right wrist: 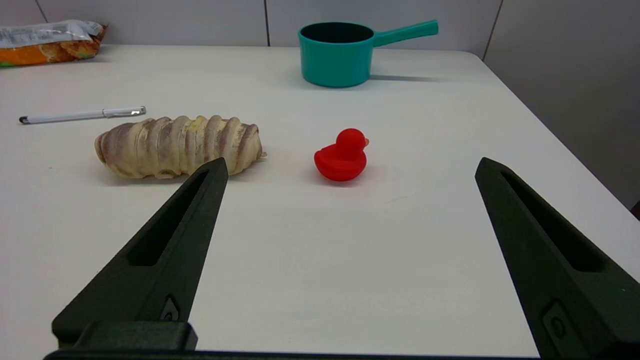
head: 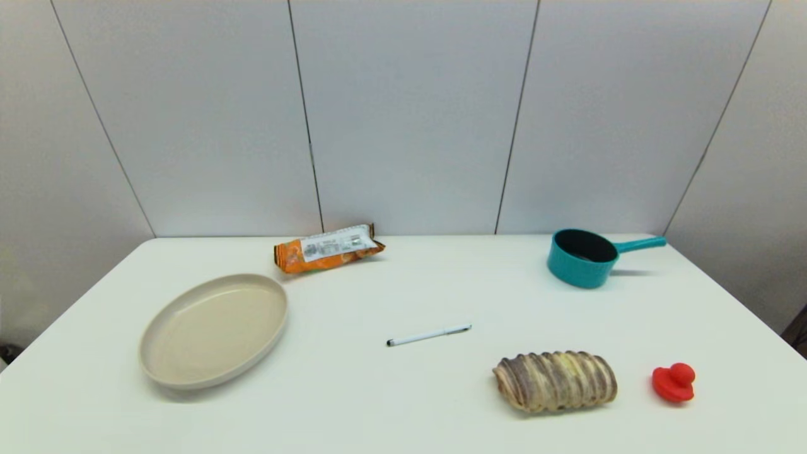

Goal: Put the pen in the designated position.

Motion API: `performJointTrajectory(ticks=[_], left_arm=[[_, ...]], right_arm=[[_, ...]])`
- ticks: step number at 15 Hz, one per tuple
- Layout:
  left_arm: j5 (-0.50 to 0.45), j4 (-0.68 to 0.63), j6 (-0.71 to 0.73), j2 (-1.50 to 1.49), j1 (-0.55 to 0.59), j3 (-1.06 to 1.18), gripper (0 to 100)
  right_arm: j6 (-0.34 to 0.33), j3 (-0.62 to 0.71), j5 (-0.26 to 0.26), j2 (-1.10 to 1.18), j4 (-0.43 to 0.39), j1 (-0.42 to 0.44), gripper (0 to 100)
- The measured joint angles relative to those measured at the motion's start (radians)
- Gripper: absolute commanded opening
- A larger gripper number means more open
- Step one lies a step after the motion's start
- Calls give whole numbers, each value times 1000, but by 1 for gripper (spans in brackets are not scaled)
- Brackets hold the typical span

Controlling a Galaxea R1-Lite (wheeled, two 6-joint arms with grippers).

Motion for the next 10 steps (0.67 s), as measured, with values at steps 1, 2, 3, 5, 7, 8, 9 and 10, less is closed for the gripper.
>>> performJointTrajectory(ticks=[1, 2, 3, 5, 7, 8, 9, 10], left_arm=[[0, 0, 0, 0, 0, 0, 100], [0, 0, 1, 0, 0, 0, 100], [0, 0, 0, 0, 0, 0, 100], [0, 0, 1, 0, 0, 0, 100], [0, 0, 0, 0, 0, 0, 100], [0, 0, 0, 0, 0, 0, 100], [0, 0, 1, 0, 0, 0, 100], [0, 0, 0, 0, 0, 0, 100]], right_arm=[[0, 0, 0, 0, 0, 0, 100], [0, 0, 0, 0, 0, 0, 100], [0, 0, 0, 0, 0, 0, 100], [-1, 0, 0, 0, -1, 0, 100], [0, 1, 0, 0, -1, 0, 100], [0, 1, 0, 0, -1, 0, 100], [0, 1, 0, 0, -1, 0, 100], [0, 1, 0, 0, -1, 0, 100]])
